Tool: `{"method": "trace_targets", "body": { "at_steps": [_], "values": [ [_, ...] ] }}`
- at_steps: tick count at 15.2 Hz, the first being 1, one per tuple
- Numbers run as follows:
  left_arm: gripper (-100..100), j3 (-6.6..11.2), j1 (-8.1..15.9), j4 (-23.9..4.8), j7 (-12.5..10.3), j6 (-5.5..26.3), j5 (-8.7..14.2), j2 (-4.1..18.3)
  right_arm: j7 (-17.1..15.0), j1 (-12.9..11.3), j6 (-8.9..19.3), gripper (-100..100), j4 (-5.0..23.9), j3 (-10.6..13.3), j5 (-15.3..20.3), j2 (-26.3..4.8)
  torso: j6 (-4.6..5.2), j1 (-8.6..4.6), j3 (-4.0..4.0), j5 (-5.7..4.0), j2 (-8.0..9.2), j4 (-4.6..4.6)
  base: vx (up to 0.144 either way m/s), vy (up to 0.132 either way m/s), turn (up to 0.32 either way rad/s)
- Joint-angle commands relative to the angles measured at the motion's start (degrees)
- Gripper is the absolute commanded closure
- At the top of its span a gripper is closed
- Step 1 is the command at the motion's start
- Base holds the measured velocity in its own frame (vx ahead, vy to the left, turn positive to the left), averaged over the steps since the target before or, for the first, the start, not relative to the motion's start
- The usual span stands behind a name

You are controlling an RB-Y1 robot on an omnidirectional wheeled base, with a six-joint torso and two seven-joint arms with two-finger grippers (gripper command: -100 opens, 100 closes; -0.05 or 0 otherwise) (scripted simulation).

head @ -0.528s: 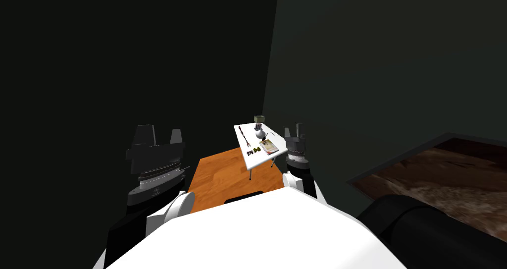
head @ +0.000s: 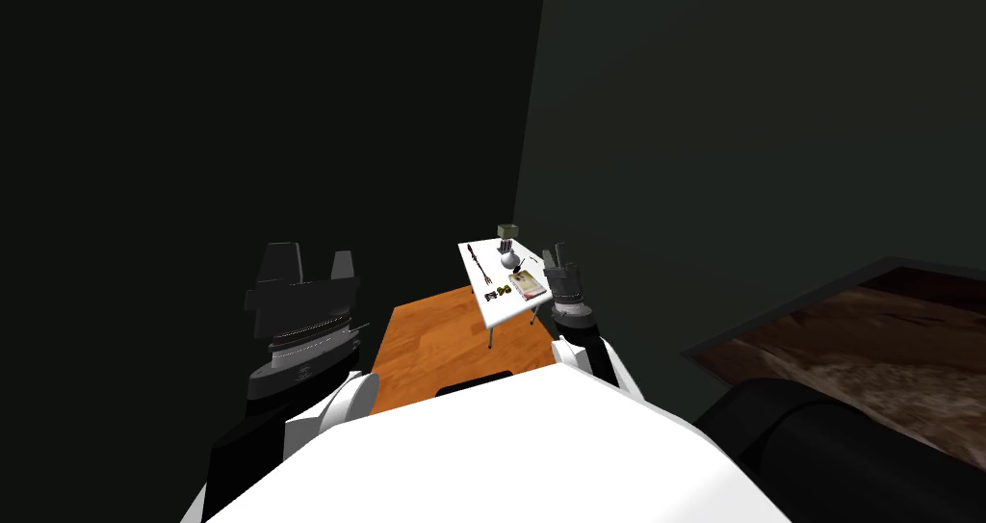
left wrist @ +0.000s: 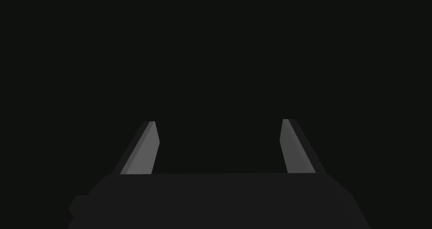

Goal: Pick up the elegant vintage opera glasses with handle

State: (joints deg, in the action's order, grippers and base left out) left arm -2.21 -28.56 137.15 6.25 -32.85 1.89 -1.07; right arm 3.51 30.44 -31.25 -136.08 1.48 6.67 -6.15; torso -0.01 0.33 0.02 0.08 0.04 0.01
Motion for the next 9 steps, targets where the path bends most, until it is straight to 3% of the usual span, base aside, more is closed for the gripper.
{"method": "trace_targets", "body": {
  "at_steps": [1, 5, 8, 9],
  "values": [
    [0, 0.0, 0.0, 0.0, 0.0, 0.0, 0.0, 0.0, 0.49, 0.05, 0.7, -100, 0.42, 1.31, 1.18, -2.86, 0.0, 0.0, 0.0, 0.0, 0.0, 0.0, -0.006, 0.086, 0.033],
    [0, 0.0, 0.0, 0.0, 0.0, 0.0, 0.0, 0.0, 0.95, -0.03, 1.44, -100, 0.71, 2.56, 2.29, -6.66, 0.0, 0.11, 0.01, 0.03, 0.01, 0.0, -0.012, 0.092, 0.032],
    [0, 0.0, 0.0, 0.0, 0.0, 0.0, 0.0, 0.0, 2.02, -0.22, 3.19, -100, 1.41, 5.51, 4.89, -11.09, 0.0, -0.01, -0.01, 0.0, -0.02, 0.0, 0.001, 0.082, 0.047],
    [0, 0.0, 0.0, 0.0, 0.0, 0.0, 0.0, 0.0, 2.02, -0.22, 3.19, -100, 1.41, 5.51, 4.89, -12.33, -0.01, 0.06, -0.02, 0.01, -0.03, -0.01, 0.004, 0.113, 0.045]
  ]
}}
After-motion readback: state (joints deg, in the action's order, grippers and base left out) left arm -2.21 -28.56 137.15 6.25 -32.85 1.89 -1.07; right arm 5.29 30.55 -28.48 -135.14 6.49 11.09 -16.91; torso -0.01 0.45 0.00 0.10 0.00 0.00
